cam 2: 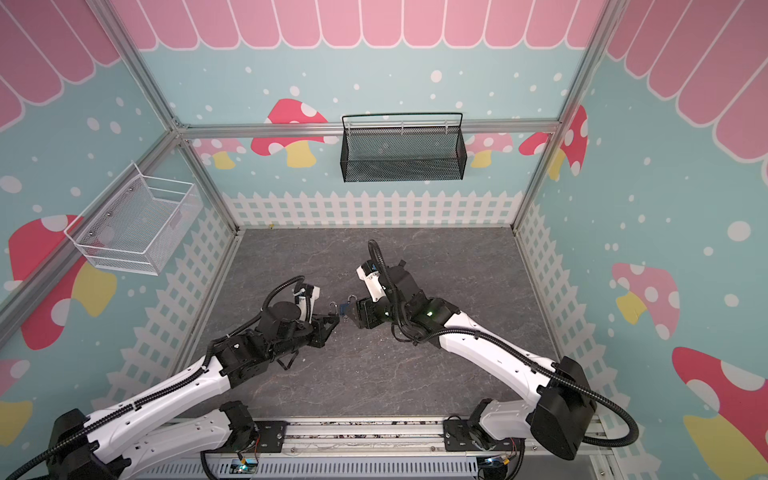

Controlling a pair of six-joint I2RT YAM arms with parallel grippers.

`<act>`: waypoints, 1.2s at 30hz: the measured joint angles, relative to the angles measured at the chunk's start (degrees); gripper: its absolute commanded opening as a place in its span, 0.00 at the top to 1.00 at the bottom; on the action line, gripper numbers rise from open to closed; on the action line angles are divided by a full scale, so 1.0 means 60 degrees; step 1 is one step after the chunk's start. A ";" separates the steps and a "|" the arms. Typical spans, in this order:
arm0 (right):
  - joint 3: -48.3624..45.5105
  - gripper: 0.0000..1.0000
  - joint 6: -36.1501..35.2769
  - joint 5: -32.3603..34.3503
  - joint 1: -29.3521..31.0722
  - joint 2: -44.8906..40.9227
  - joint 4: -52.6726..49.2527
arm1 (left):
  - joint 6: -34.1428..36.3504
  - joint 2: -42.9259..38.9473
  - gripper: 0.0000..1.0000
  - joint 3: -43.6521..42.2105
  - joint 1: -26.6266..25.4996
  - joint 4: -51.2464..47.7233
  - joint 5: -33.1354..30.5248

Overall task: Unlock with the key
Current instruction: 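Open the right gripper off the key and pull it away from the padlock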

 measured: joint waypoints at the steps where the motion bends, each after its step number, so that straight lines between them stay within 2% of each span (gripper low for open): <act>1: 0.0270 0.34 -0.0102 0.0135 0.0000 0.0171 -0.0248 | 0.0270 0.0055 1.00 -0.0055 -0.0044 0.0270 0.0025; 8: 0.1446 0.33 -0.0506 0.0667 0.0000 0.1020 -0.1089 | 0.1348 0.0430 1.00 -0.0117 -0.0390 0.1570 0.0029; 20: 0.2907 0.30 -0.1140 0.2135 0.0007 0.2215 -0.2685 | 0.2131 0.0678 1.00 -0.0117 -0.0579 0.1858 -0.0022; 26: 0.3752 0.30 -0.1672 0.2120 -0.0204 0.2696 -0.3479 | 0.2481 0.0608 1.00 -0.0117 -0.0688 0.1829 -0.0106; 36: 0.3708 0.30 -0.2182 0.1166 -0.0769 0.2696 -0.4200 | 0.2645 0.0302 1.00 -0.0160 -0.0747 0.1887 -0.0517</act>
